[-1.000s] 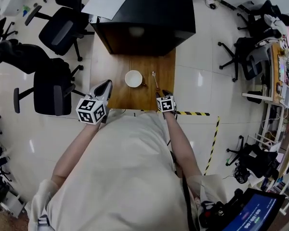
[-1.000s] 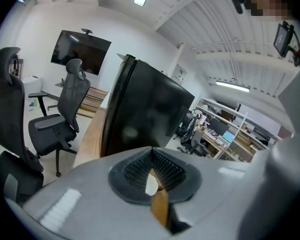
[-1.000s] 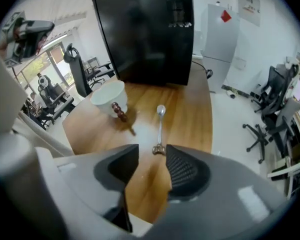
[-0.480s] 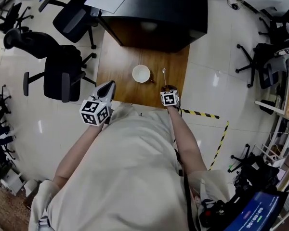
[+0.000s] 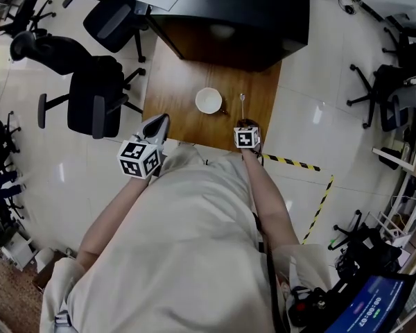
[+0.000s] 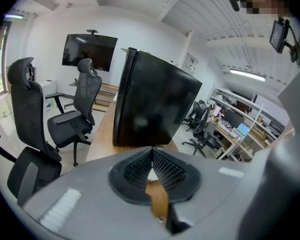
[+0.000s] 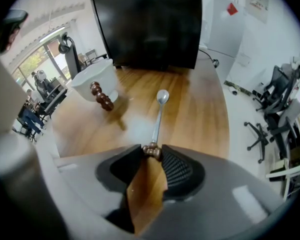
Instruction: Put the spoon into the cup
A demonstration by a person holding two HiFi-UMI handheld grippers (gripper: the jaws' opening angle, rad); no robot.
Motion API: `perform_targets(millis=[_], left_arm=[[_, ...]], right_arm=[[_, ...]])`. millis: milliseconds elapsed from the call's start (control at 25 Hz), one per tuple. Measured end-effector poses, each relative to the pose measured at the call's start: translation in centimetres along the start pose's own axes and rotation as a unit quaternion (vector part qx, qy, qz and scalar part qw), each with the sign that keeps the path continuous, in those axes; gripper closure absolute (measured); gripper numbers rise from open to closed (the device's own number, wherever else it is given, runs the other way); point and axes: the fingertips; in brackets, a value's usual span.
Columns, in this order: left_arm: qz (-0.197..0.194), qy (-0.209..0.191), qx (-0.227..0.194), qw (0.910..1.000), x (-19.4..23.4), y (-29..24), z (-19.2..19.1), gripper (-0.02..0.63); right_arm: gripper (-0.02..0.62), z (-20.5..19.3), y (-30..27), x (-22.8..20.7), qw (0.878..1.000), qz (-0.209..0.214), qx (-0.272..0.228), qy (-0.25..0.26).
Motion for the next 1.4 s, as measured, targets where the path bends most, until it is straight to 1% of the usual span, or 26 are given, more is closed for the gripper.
perform_targets(millis=[160, 320, 520, 760, 960, 1240, 1400], left_arm=[[-0.003, 0.001, 0.0, 1.0, 0.1, 0.0, -0.3, 0.629], [-0.017, 0.001, -0.006, 0.9998, -0.3, -0.5, -0.2, 0.629], [-0.036, 0.003, -0.015, 0.9993, -1.0, -1.2, 0.0, 0.629], [-0.051, 0.008, -0.022, 0.9984, -1.3, -1.7, -0.3, 0.629], [-0.056, 0.013, -0.03, 0.9979, -1.1, -2.1, -0.1, 0.629], [-0.055, 0.025, -0.031, 0.9977, -0.1, -2.4, -0.9, 0.629], [-0.056, 0.033, -0.034, 0.9973, 0.3, -2.4, -1.1, 0.629]], right_arm=[[0.466, 0.2, 0.3, 0.1, 1.0, 0.005, -0.015, -0.01], [0.468, 0.7, 1.9, 0.3, 0.999, 0.014, -0.037, -0.027], [0.468, 2.4, 5.3, 1.0, 0.996, 0.029, -0.073, -0.04], [0.468, 5.0, 9.3, 2.8, 0.992, 0.051, -0.113, -0.02], [0.468, 6.9, 11.5, 5.0, 0.988, 0.082, -0.127, 0.003], [0.468, 8.9, 12.6, 9.2, 0.984, 0.128, -0.119, 0.034], [0.468, 9.0, 12.2, 11.4, 0.982, 0.143, -0.097, 0.075]])
Point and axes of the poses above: the fingertips, and each gripper's own axes: y backward along the fingers, x to its left, z out of its top, and after that the axes turned 9 degrees about -y, right-handed
